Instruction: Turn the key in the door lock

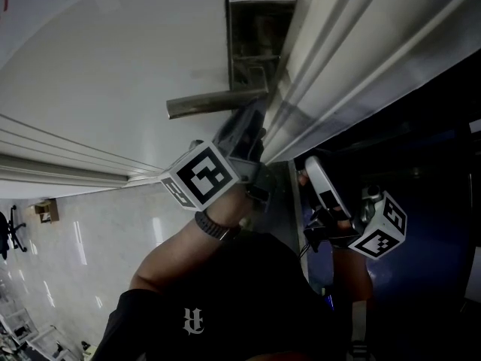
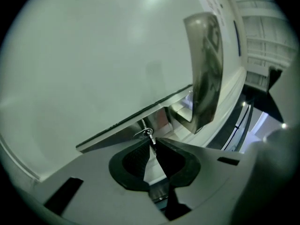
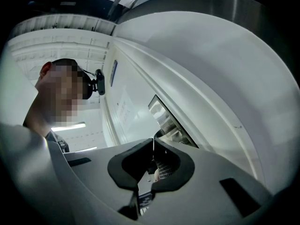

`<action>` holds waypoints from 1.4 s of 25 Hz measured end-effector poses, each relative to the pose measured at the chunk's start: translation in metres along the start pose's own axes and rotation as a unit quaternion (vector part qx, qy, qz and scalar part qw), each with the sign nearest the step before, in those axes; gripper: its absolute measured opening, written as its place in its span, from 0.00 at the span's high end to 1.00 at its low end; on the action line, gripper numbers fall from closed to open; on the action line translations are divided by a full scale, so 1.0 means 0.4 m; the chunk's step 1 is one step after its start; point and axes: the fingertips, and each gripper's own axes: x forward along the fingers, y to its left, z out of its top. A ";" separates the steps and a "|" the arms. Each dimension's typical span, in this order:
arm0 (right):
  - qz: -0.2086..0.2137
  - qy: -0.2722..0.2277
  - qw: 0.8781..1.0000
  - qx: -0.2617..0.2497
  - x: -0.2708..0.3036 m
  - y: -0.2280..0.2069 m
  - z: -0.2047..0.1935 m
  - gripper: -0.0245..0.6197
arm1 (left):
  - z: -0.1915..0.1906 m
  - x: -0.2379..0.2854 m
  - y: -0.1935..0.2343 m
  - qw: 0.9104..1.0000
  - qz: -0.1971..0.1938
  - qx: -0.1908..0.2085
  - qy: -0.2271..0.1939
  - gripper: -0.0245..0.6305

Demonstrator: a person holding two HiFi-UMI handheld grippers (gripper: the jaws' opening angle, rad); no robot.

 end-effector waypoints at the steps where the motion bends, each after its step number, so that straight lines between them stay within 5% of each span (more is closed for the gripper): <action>1: -0.001 0.002 1.000 -0.001 0.002 -0.001 -0.003 0.94 | -0.001 -0.001 0.000 1.000 0.009 0.027 0.004 0.91; 9: 0.005 0.000 1.000 0.006 -0.002 -0.003 -0.004 0.94 | -0.004 -0.003 -0.010 0.972 0.063 0.227 0.010 0.90; 18: 0.013 -0.002 1.000 0.009 -0.008 0.000 -0.004 0.94 | -0.005 -0.001 -0.016 0.910 0.109 0.400 -0.005 0.90; 25: 0.017 -0.006 1.000 0.010 -0.013 0.002 -0.005 0.94 | -0.006 0.001 -0.020 0.846 0.140 0.514 -0.016 0.90; 31: 0.020 -0.010 1.000 0.011 -0.015 0.004 -0.001 0.94 | -0.008 0.002 -0.021 0.782 0.160 0.602 -0.028 0.90; 35: 0.021 -0.013 1.000 0.012 -0.020 0.002 0.002 0.94 | -0.012 0.005 -0.024 0.731 0.172 0.659 -0.032 0.90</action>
